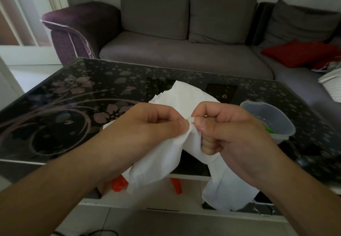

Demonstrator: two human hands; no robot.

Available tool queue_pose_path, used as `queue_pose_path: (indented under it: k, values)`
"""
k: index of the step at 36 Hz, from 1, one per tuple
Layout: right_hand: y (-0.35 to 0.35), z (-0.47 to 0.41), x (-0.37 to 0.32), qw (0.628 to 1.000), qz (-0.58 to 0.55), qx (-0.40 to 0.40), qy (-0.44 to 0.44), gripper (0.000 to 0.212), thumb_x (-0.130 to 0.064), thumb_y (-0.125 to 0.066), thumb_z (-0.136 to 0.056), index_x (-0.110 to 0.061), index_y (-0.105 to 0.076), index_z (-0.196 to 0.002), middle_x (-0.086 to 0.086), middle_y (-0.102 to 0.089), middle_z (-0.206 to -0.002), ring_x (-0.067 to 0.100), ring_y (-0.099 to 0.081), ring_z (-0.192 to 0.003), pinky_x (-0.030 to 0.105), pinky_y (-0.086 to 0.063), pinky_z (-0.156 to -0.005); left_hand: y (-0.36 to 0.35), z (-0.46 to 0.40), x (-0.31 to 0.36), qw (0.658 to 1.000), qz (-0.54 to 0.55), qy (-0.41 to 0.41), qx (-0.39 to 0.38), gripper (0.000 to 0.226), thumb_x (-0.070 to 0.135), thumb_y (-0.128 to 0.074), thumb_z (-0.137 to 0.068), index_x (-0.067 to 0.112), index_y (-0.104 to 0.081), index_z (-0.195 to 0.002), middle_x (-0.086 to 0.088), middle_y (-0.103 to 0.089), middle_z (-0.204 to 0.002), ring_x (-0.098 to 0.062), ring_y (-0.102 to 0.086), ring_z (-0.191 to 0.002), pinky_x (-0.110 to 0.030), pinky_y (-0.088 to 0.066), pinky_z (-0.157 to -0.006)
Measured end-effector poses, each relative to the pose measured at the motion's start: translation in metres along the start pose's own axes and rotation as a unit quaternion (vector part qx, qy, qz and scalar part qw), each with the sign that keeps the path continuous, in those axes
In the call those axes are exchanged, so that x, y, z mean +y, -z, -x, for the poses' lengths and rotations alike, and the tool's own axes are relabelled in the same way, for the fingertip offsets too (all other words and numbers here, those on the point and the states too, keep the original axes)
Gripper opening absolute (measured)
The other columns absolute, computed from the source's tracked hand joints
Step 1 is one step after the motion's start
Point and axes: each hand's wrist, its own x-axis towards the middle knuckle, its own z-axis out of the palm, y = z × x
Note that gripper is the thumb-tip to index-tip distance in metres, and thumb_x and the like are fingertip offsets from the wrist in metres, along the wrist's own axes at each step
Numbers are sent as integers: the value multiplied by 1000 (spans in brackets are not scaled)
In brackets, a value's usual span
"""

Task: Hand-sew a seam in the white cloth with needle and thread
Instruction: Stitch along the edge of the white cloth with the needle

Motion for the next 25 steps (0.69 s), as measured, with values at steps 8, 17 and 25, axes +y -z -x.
queue_pose_path:
  k: [8,17,25]
  values:
    - [-6,0,-4,999,-39,-9,1,28,-13,-59,-89,-18,-68,-115,4,-29,-57,21,-21,-55,35,-23,-53,-1,0,-5,993,103,43,-36,22,32,-75,-87,11,-78,-92,-11,-73,-91,-21,-66,-81,-30,-52,-71]
    - [-5,3,-7,1000,-18,6,-12,28,-21,-58,-89,-21,-69,-114,-1,-40,-59,14,-32,-57,29,-29,-53,-7,0,-4,987,154,47,-22,22,21,-67,-93,4,-78,-103,-20,-76,-101,-24,-70,-86,-29,-56,-73]
    - [4,6,-10,987,142,72,3,26,-2,-61,-96,-24,-74,-91,5,-70,-74,13,-56,-61,20,-45,-56,1,-3,-5,983,180,35,-12,16,19,-74,-91,5,-78,-99,-16,-75,-94,-24,-71,-84,-30,-56,-73]
